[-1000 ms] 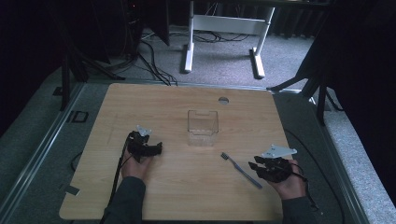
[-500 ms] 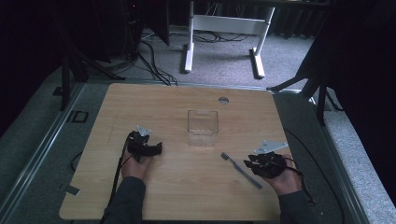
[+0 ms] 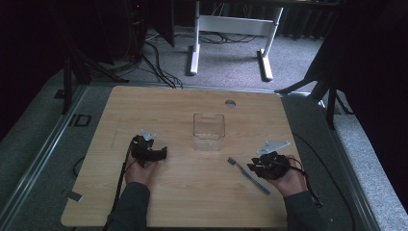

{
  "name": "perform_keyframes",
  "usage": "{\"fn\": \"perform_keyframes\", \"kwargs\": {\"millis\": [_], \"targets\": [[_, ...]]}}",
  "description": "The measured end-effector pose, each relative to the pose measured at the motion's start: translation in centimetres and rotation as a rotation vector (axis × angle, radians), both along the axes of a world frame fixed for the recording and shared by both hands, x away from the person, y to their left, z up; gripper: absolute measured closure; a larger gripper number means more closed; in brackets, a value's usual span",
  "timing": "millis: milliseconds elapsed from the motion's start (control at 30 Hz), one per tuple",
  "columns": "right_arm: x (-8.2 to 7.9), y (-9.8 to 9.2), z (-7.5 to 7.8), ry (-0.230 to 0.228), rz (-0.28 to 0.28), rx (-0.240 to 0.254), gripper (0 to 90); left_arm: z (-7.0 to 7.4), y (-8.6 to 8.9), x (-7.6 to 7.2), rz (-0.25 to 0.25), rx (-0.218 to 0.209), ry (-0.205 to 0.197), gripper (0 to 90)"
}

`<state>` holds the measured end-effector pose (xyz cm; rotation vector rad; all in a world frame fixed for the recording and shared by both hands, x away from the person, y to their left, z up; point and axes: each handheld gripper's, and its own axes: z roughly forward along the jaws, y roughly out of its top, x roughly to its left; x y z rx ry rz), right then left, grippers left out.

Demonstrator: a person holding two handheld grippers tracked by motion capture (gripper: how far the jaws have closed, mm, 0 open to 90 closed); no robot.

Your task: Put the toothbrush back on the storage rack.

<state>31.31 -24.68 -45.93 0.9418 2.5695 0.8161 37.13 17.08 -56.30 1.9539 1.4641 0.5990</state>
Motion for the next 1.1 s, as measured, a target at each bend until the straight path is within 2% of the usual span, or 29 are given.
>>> {"fn": "perform_keyframes", "kwargs": {"millis": [1100], "targets": [[1.5, 1.5, -0.5, 0.111, 0.052, -0.088, 65.2, 0.0, 0.0, 0.0, 0.000, 0.000, 0.000, 14.3]]}}
